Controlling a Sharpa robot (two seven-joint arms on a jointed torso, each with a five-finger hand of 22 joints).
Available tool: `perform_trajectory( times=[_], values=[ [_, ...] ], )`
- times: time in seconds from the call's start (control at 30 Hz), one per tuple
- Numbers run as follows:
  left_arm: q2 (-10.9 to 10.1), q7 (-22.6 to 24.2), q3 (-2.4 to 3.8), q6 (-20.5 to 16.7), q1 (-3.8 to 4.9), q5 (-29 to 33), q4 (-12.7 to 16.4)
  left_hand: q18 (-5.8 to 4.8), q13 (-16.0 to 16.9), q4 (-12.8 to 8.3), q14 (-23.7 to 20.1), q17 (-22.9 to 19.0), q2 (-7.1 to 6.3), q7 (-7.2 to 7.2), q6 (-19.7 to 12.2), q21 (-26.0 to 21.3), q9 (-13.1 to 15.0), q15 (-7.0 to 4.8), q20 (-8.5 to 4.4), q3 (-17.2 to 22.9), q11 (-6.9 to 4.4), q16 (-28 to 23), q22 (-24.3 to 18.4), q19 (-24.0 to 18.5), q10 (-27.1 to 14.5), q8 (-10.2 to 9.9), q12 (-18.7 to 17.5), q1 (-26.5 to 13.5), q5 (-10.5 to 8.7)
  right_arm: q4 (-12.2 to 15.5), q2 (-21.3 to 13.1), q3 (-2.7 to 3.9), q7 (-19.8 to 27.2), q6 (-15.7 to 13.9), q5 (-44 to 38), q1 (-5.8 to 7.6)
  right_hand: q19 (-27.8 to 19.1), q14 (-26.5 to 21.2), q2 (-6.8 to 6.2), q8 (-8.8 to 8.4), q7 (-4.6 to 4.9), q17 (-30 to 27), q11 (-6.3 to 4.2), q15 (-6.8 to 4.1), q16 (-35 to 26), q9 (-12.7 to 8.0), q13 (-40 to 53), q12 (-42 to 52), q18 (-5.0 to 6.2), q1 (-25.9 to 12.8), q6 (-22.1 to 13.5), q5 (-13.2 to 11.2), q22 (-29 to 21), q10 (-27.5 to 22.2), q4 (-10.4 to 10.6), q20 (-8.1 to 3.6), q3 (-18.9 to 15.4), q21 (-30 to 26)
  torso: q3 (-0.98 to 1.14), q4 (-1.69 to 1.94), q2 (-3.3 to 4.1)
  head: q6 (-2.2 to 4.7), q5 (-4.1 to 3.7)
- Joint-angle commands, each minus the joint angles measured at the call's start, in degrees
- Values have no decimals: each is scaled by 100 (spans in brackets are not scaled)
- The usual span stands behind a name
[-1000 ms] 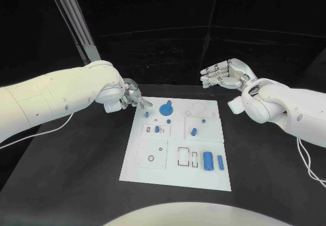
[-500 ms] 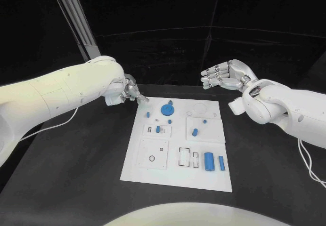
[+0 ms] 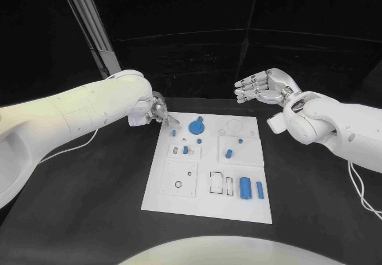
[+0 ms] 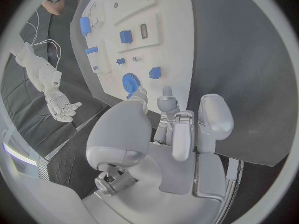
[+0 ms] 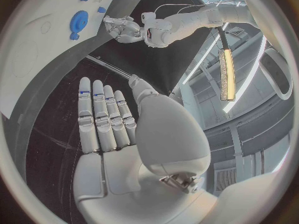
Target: Assemble the parts on the task board
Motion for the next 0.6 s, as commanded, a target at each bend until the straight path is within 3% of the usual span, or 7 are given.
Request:
perform_trajectory(
  times=[0.03,0.6],
  values=[
    [26,137,-3,153,-3,-73,-14,66,1,-12,594,1458,52,-9,37,31,-12,-14,4,-38,-1,16,3,29,47,-3,13,39,-28,10,9,3,44,38,-13,11,37,9,52,11,18,-9,-29,-13,30,-1,-1,32,75,-21,23,-15,8,-18,-34,1,-14,-39,1,5,-8,-4,-3],
    [120,153,-68,349,-60,-76,-50,57,6,-98,599,1479,145,-17,87,51,-58,-22,-6,-85,-11,26,48,42,65,-26,25,326,-15,11,23,3,51,43,-13,11,40,9,57,10,17,-10,-30,-13,32,-2,-2,33,75,-19,25,-12,8,-18,-37,0,-10,-40,6,19,-9,-23,-18]
  ],
)
